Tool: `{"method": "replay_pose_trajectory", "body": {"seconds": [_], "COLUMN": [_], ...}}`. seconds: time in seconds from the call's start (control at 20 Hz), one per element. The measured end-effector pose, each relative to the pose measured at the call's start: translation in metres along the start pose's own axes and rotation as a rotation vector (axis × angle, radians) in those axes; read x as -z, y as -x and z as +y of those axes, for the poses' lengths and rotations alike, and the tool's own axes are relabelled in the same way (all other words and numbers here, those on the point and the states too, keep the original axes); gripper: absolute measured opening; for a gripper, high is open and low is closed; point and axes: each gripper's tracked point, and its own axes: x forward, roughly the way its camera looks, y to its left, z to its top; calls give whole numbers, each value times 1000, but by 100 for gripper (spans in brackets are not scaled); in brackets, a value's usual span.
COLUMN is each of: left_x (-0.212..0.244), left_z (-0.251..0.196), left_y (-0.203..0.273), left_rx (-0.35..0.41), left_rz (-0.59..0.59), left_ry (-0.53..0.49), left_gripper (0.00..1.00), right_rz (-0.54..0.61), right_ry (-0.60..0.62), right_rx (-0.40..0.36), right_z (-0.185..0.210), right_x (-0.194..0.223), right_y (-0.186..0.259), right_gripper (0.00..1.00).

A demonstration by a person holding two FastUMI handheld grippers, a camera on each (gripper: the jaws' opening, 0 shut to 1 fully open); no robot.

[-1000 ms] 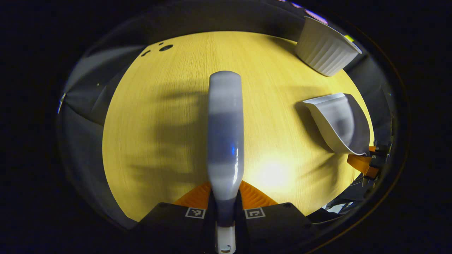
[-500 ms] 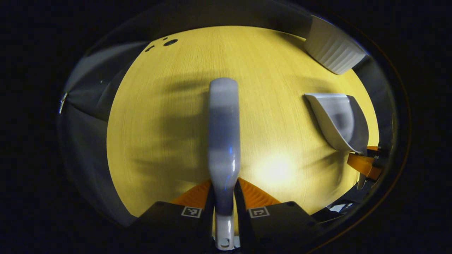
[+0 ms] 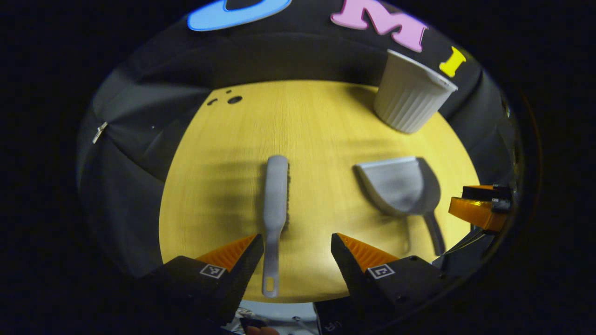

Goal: Pick up the small broom and dustpan from the desktop, sweep the trash into the dustpan with the broom, and then empty the trash into the garbage bin.

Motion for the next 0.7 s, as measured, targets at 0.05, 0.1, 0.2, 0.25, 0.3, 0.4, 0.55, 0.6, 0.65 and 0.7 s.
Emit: {"method": "replay_pose_trajectory", "body": {"seconds": [0.05, 0.1, 0.2, 0.25, 0.3, 0.4, 0.55, 0.6, 0.65, 0.7], "left_x": [-13, -27, -58, -68, -79, -99, -106, -106, -105, -105], "left_z": [-7, -10, -22, -28, -33, -44, -64, -68, -70, -71], "left_y": [15, 30, 67, 86, 104, 139, 193, 207, 222, 233], "left_rx": [-1, -1, -19, -33, -45, -80, -158, -167, -171, -173], "left_rz": [-69, -144, -310, -385, -460, -593, -767, -808, -852, -887], "left_ry": [22, 37, 50, 55, 62, 64, 53, 56, 56, 50], "left_gripper": [95, 95, 94, 94, 95, 96, 95, 96, 95, 95], "right_rz": [-64, -135, -302, -370, -434, -549, -687, -705, -720, -734], "right_ry": [23, 46, 118, 142, 161, 187, 226, 231, 224, 215], "right_rx": [-1, 0, -6, -10, -18, -49, -106, -128, -146, -159], "right_z": [-2, -3, -8, -10, -9, -8, -11, -11, -7, -8], "right_x": [-16, -33, -71, -86, -98, -117, -136, -142, -143, -143], "right_y": [15, 28, 54, 66, 79, 96, 126, 136, 147, 153], "right_gripper": [100, 99, 99, 99, 99, 99, 99, 99, 99, 99]}}
